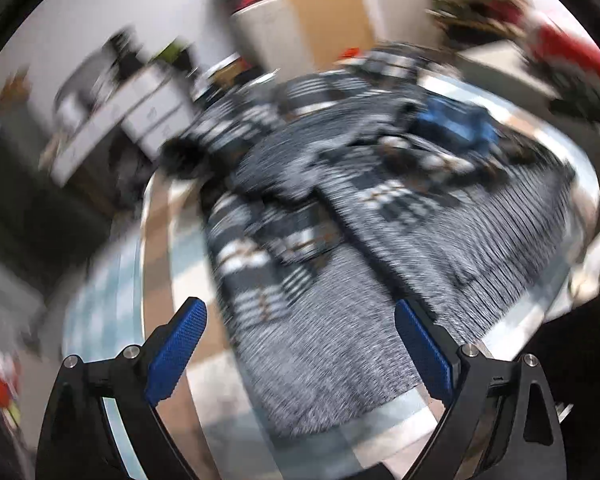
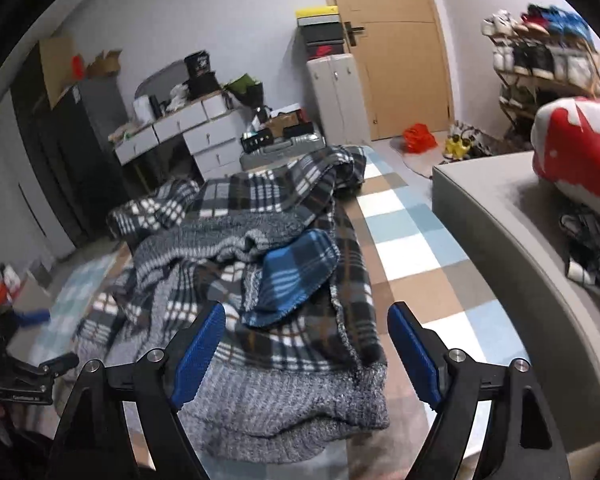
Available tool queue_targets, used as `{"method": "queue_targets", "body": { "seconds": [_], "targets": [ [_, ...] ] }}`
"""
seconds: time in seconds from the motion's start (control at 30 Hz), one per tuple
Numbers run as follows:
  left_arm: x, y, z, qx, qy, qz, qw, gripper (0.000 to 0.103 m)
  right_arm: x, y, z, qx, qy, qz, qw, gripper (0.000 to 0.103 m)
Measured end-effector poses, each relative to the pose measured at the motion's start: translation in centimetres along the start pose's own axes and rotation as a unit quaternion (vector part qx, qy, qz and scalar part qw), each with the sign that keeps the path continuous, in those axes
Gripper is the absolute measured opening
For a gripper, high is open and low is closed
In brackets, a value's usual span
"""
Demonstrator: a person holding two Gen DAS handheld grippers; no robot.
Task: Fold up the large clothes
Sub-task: 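Pinch the grey knit hem with the left gripper and tug it straight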
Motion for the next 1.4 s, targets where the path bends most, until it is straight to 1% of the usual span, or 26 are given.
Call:
{"method": "queue_targets", "body": {
  "seconds": [0.07,0.1,0.13,0.17,0.2,0.3,0.37,0.4,0.43,0.5,0.57,0.63,0.73,0.83,0.9,1.0,1.03,1.07,1.1,1.13,1.17,1.2,1.23,1.3,1.37,1.4],
  "targets": [
    [-2.1,0.1,-1.0,0.000,-0.011,-0.085,0.9963,0.093,-0.2,0.0,0.0,0.001,-0.009,-0.009,1.000,0.084],
    [-3.5,0.6,-2.0,0.003,-0.016,-0.152,0.9882,0.093,-0.3,0.0,-0.1,0.002,-0.012,-0.014,1.000,0.084],
    [-4.0,1.0,-2.8,0.007,-0.024,-0.188,0.9819,0.093,-0.5,0.0,-0.1,0.002,-0.015,-0.020,1.000,0.084],
    [-4.5,1.2,-3.7,0.015,-0.020,-0.216,0.9760,0.093,-0.7,0.0,-0.1,0.001,-0.016,-0.025,1.000,0.084],
    [-4.8,1.5,-4.5,0.028,0.008,-0.232,0.9722,0.093,-0.7,0.0,0.2,0.001,-0.016,-0.028,0.999,0.084],
    [-4.3,1.5,-5.6,0.051,0.070,-0.230,0.9694,0.092,-1.5,-0.2,0.7,-0.006,-0.022,-0.049,0.999,0.084],
    [-3.8,1.2,-6.4,0.064,0.088,-0.220,0.9693,0.089,-2.1,-0.4,1.0,-0.012,-0.026,-0.066,0.997,0.084],
    [-3.2,1.0,-6.8,0.071,0.111,-0.205,0.9698,0.079,-2.2,-0.5,1.1,-0.013,-0.027,-0.070,0.997,0.084],
    [-2.8,0.5,-7.3,0.081,0.131,-0.188,0.9700,0.075,-2.5,-0.5,1.1,-0.014,-0.029,-0.076,0.997,0.084],
    [-1.7,0.3,-8.0,0.091,0.158,-0.157,0.9707,0.073,-2.8,-0.6,1.2,-0.014,-0.031,-0.087,0.996,0.084],
    [-0.6,0.3,-8.5,0.087,0.185,-0.143,0.9684,0.074,-3.0,-0.6,1.2,-0.014,-0.038,-0.097,0.994,0.084],
    [0.3,0.3,-9.0,0.086,0.198,-0.133,0.9673,0.073,-3.0,-0.6,1.2,-0.013,-0.039,-0.098,0.994,0.084],
    [1.7,0.3,-9.7,0.088,0.200,-0.117,0.9688,0.073,-2.8,-0.6,1.2,-0.011,-0.048,-0.099,0.994,0.084],
    [2.7,0.6,-10.1,0.086,0.203,-0.127,0.9673,0.073,-2.6,-0.6,1.1,-0.009,-0.051,-0.097,0.994,0.084],
    [2.6,0.9,-9.7,0.071,0.193,-0.156,0.9662,0.074,-2.4,-0.5,1.0,-0.006,-0.050,-0.094,0.994,0.084],
    [1.7,1.4,-8.8,0.048,0.168,-0.213,0.9614,0.073,-2.3,-0.4,0.9,-0.005,-0.048,-0.093,0.995,0.084],
    [1.4,1.4,-8.6,0.048,0.169,-0.217,0.9602,0.063,-2.3,-0.4,0.8,-0.003,-0.046,-0.093,0.995,0.084],
    [1.0,1.4,-8.4,0.051,0.178,-0.220,0.9577,0.055,-2.3,-0.4,0.7,-0.002,-0.045,-0.094,0.995,0.084],
    [0.5,1.7,-7.9,0.053,0.181,-0.225,0.9560,0.033,-2.2,-0.4,0.6,-0.001,-0.044,-0.093,0.995,0.084],
    [0.1,1.8,-8.0,0.056,0.172,-0.241,0.9536,0.010,-2.1,-0.3,0.6,0.001,-0.043,-0.092,0.995,0.084],
    [-0.2,2.1,-8.4,0.067,0.154,-0.258,0.9515,0.002,-2.1,-0.3,0.5,0.002,-0.041,-0.091,0.995,0.084],
    [-0.5,2.4,-8.3,0.072,0.150,-0.260,0.9512,0.002,-2.0,-0.3,0.5,0.002,-0.040,-0.090,0.995,0.084],
    [0.0,2.1,-8.1,0.078,0.157,-0.250,0.9524,0.002,-2.0,-0.2,0.5,0.003,-0.039,-0.090,0.995,0.084],
    [1.6,1.1,-9.0,0.107,0.182,-0.192,0.9585,0.002,-2.0,-0.2,0.5,0.004,-0.041,-0.093,0.995,0.084],
    [2.7,0.5,-9.7,0.117,0.192,-0.158,0.9615,0.001,-2.1,-0.1,0.5,0.007,-0.039,-0.095,0.995,0.084],
    [3.0,0.4,-9.8,0.118,0.199,-0.153,0.9607,0.001,-2.2,0.0,0.4,0.008,-0.038,-0.096,0.995,0.084]
  ]
}}
Point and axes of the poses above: each gripper's, at about its wrist camera, not at the fingertips, and z roughly against the way its jaws point, x to its left, y to its underside, the point moved 1 cm from there along -z, roughly the way its jaws point, and after that the axes turned 13 degrees about -x, right-handed, at the moved point
